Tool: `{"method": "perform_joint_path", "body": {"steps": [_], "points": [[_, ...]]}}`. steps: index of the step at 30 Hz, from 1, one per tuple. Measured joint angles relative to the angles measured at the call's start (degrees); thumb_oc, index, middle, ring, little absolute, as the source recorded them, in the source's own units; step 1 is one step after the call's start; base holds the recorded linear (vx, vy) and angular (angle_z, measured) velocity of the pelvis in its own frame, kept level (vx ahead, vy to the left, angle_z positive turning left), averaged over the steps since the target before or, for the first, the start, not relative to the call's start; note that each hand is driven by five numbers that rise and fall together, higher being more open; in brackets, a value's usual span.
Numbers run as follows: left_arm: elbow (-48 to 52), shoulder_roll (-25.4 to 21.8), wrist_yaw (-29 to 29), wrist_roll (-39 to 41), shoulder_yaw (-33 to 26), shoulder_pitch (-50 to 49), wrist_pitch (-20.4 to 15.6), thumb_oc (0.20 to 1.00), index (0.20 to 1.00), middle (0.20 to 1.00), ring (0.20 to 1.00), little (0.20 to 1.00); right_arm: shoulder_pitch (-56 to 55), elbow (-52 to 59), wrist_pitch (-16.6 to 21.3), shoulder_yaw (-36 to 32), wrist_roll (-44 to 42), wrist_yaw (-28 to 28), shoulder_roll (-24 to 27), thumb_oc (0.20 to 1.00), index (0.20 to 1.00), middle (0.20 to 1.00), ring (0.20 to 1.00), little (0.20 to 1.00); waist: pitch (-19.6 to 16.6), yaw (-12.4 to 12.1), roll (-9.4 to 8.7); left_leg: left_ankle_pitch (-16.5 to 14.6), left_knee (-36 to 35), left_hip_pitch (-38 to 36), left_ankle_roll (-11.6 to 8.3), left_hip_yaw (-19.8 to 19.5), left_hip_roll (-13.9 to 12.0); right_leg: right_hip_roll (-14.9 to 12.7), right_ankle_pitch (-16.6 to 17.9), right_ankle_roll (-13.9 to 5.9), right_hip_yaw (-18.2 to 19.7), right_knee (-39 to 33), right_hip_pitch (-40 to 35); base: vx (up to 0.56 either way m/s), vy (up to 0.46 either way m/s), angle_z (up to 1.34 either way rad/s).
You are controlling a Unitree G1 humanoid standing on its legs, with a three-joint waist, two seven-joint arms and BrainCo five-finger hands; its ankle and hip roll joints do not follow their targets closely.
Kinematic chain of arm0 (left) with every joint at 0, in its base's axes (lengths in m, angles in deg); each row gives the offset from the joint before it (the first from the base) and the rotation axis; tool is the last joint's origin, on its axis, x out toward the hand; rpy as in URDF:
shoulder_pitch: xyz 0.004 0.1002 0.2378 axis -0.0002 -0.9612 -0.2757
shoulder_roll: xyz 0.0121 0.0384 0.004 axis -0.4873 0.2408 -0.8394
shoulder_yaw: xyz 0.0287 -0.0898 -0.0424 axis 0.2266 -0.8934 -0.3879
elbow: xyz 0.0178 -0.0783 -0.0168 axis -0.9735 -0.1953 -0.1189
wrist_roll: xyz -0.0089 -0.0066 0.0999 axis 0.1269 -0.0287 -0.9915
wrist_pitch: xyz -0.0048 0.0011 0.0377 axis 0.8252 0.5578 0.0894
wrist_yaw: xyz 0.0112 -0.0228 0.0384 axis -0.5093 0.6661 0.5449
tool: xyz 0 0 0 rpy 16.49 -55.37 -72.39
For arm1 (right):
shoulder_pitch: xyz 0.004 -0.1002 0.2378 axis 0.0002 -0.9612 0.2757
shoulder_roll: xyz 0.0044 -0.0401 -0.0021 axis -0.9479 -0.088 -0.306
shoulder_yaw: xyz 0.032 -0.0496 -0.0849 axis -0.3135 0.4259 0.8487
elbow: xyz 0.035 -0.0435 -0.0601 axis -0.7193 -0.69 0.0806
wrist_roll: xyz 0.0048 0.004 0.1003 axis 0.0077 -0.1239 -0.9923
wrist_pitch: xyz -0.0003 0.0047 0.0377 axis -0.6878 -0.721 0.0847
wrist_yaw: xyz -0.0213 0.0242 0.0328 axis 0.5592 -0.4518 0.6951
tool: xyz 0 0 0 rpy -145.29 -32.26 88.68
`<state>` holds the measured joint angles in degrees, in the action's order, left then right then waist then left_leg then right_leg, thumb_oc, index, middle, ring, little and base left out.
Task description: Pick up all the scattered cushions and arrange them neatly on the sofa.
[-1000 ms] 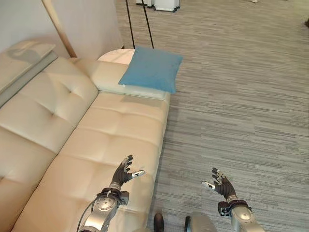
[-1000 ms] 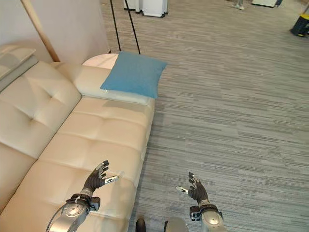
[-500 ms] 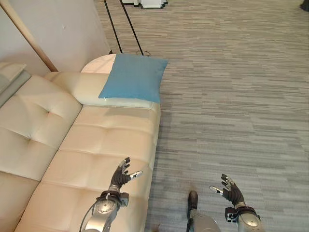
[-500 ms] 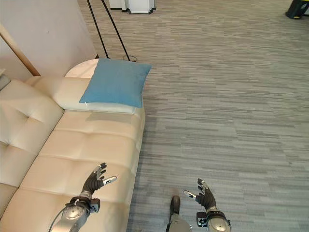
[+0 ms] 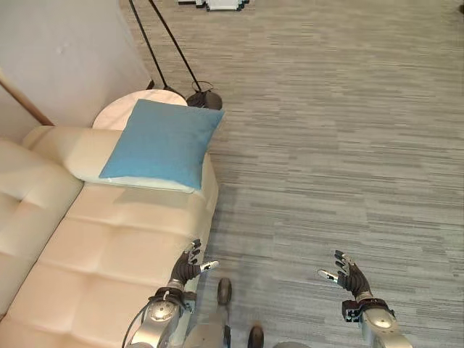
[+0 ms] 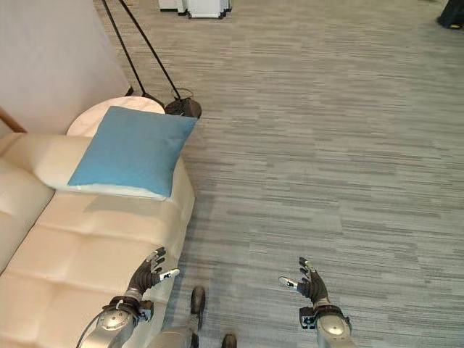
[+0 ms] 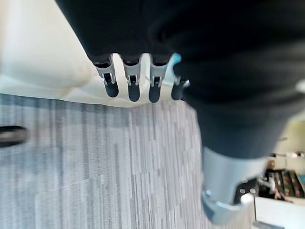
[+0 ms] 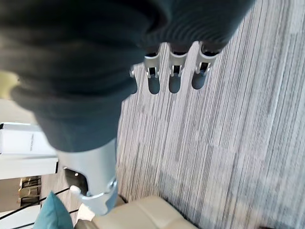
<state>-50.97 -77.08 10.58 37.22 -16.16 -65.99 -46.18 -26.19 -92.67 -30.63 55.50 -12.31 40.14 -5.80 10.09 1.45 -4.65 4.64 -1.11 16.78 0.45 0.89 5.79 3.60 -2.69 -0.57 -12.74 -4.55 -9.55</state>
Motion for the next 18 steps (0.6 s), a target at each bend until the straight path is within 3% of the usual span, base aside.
{"method": "perform_joint_path", "body": {"steps": [1,2,3,4,5,6,7,8,9,10,11,12,14,15,17,18], "points": [[0.0,0.0,0.0,0.0,-0.2,0.2,0.0,1.0,1.0,1.0,1.0,1.0,0.0,-0.2,-0.1,-0.1,0.2,0.0,0.0,1.0,1.0,1.0,1.0,1.0,0.0,-0.1,-0.17,0.0,2.0,0.3,0.19,3.8,0.6,-0.1,-2.1,-2.05,-0.1,0.0,-1.3,0.54,0.244,-0.3],[0.1,-0.2,0.0,0.0,-0.3,0.1,0.0,1.0,1.0,1.0,1.0,1.0,0.1,-0.3,-0.1,-0.1,0.2,0.0,-0.2,1.0,1.0,1.0,1.0,1.0,-0.2,0.0,-0.46,-0.1,2.7,-0.3,1.64,5.2,1.6,0.1,-2.7,-2.52,0.3,0.1,-2.3,0.54,0.286,-0.23],[0.1,-0.2,0.0,0.0,-0.3,0.1,0.0,1.0,1.0,1.0,1.0,1.0,0.1,-0.3,-0.1,-0.1,0.2,0.0,-0.2,1.0,1.0,1.0,1.0,1.0,-0.2,0.0,-0.46,-0.1,2.7,-0.3,1.64,5.2,1.6,0.1,-2.7,-2.52,0.3,0.1,-2.3,0.67,0.407,-0.06],[0.2,0.3,-0.1,0.0,0.2,-0.6,0.0,1.0,1.0,1.0,1.0,1.0,-2.1,0.2,-0.2,0.0,0.2,-0.2,-0.3,1.0,1.0,1.0,1.0,1.0,-2.0,1.8,3.15,-3.4,3.3,-4.4,11.94,7.3,2.8,4.5,-2.8,-2.62,0.3,5.6,-2.9,0.52,0.354,0.0],[0.6,0.3,-0.1,0.0,0.2,-1.4,-0.1,1.0,1.0,1.0,1.0,1.0,-3.3,0.2,-0.1,0.2,0.2,-0.4,-0.2,1.0,1.0,1.0,1.0,1.0,-2.6,2.0,5.11,0.8,0.6,-6.9,14.65,4.1,1.2,6.3,-5.7,-3.95,0.9,10.3,-1.7,0.51,0.356,-0.19],[0.7,-0.7,0.0,0.1,-0.1,-1.8,0.1,1.0,1.0,1.0,1.0,1.0,-3.3,0.0,-0.3,0.2,0.2,-0.4,-2.1,1.0,1.0,1.0,1.0,1.0,-2.8,1.9,3.28,0.8,-0.2,-7.9,13.98,4.7,2.3,4.0,-11.2,-2.53,3.3,16.5,0.3,0.34,0.263,-0.38],[0.7,-0.8,0.0,0.1,-0.6,-2.2,0.2,1.0,1.0,1.0,1.0,1.0,-3.4,0.1,-0.1,0.3,0.2,-0.4,-2.5,1.0,1.0,1.0,1.0,1.0,-3.4,2.3,2.24,0.7,-0.5,-8.6,14.28,4.8,3.1,1.5,-13.8,-1.98,2.9,20.0,2.1,0.22,0.174,-0.26],[0.9,-0.7,-0.1,0.1,0.1,-2.0,0.3,1.0,1.0,1.0,1.0,1.0,-3.5,0.1,-0.1,0.4,0.2,-0.5,-2.2,1.0,1.0,1.0,1.0,1.0,-3.8,2.6,2.06,0.6,-1.4,-9.2,14.26,4.7,3.7,-1.3,-15.4,-2.92,3.0,22.7,3.8,0.15,0.161,-0.07],[1.4,-0.8,-0.6,0.0,0.4,-1.4,0.3,1.0,1.0,1.0,1.0,1.0,-3.1,0.2,-0.1,0.4,0.2,-0.5,-1.9,1.0,1.0,1.0,1.0,1.0,-3.8,2.9,2.28,0.6,-1.8,-9.2,14.33,4.5,3.9,-3.3,-15.9,-3.81,3.0,24.7,5.5,0.21,0.248,0.15],[2.0,-0.5,-1.1,0.1,0.6,0.6,0.3,1.0,1.0,1.0,1.0,1.0,-3.7,0.2,-0.7,0.5,0.2,-0.5,-1.9,1.0,1.0,1.0,1.0,1.0,-3.6,3.0,2.21,1.0,-2.6,-9.5,13.81,3.7,4.5,-7.9,-16.6,-5.35,3.2,26.8,8.7,0.35,0.366,0.28],[1.8,-1.0,-1.1,0.0,0.9,2.4,0.4,1.0,1.0,1.0,1.0,1.0,-3.8,0.3,-1.3,1.3,0.2,-0.6,-2.7,1.0,1.0,1.0,1.0,1.0,-3.2,2.4,1.87,-0.6,-2.3,-11.4,15.25,3.1,4.6,-12.0,-14.0,-7.96,3.3,33.5,12.8,0.35,0.327,0.25],[1.8,-1.8,-1.1,0.0,1.1,2.2,0.4,1.0,1.0,1.0,1.0,1.0,-3.4,0.3,-1.2,1.1,0.2,-0.7,-3.5,1.0,1.0,1.0,1.0,1.0,-2.8,1.6,1.82,-0.5,-2.3,-13.3,13.68,3.4,4.4,-14.4,-12.3,-8.34,2.8,42.1,16.4,0.25,0.175,0.13],[2.3,-2.5,-1.1,0.0,1.8,1.1,0.4,1.0,1.0,1.0,1.0,1.0,-3.3,0.4,-1.2,1.0,0.2,-0.7,-3.5,1.0,1.0,1.0,1.0,1.0,-2.7,1.3,2.11,-2.0,-2.6,-15.4,11.47,3.1,4.0,-14.7,-12.6,-8.36,3.9,44.4,20.0,0.17,0.052,0.0],[2.3,-2.8,-1.1,0.1,1.8,0.2,0.5,1.0,1.0,1.0,1.0,1.0,-2.7,0.4,-1.2,1.0,0.2,-0.7,-3.5,1.0,1.0,1.0,1.0,1.0,-2.1,0.6,2.93,-2.4,-3.4,-16.7,10.31,3.1,3.1,-13.2,-12.4,-8.11,4.7,39.2,22.4,0.25,-0.024,-0.03],[2.1,-2.9,-1.1,0.1,1.8,-1.2,0.6,1.0,1.0,1.0,1.0,1.0,-2.0,0.5,-1.2,1.0,0.2,-0.7,-3.5,1.0,1.0,1.0,1.0,1.0,-1.5,0.3,3.69,-3.2,-3.4,-17.0,8.66,2.8,2.6,-11.5,-10.6,-5.45,4.6,29.7,25.3,0.3,-0.11,-0.07],[1.2,-2.4,-1.1,0.1,1.7,-1.0,0.6,1.0,1.0,1.0,1.0,1.0,-1.9,0.0,-1.1,1.0,0.1,-0.6,-3.4,1.0,1.0,1.0,1.0,1.0,-0.9,-0.3,4.74,-4.4,-3.1,-17.4,7.16,1.4,1.5,-7.3,-8.2,-4.22,7.7,22.4,27.0,0.31,-0.179,0.2]]}}
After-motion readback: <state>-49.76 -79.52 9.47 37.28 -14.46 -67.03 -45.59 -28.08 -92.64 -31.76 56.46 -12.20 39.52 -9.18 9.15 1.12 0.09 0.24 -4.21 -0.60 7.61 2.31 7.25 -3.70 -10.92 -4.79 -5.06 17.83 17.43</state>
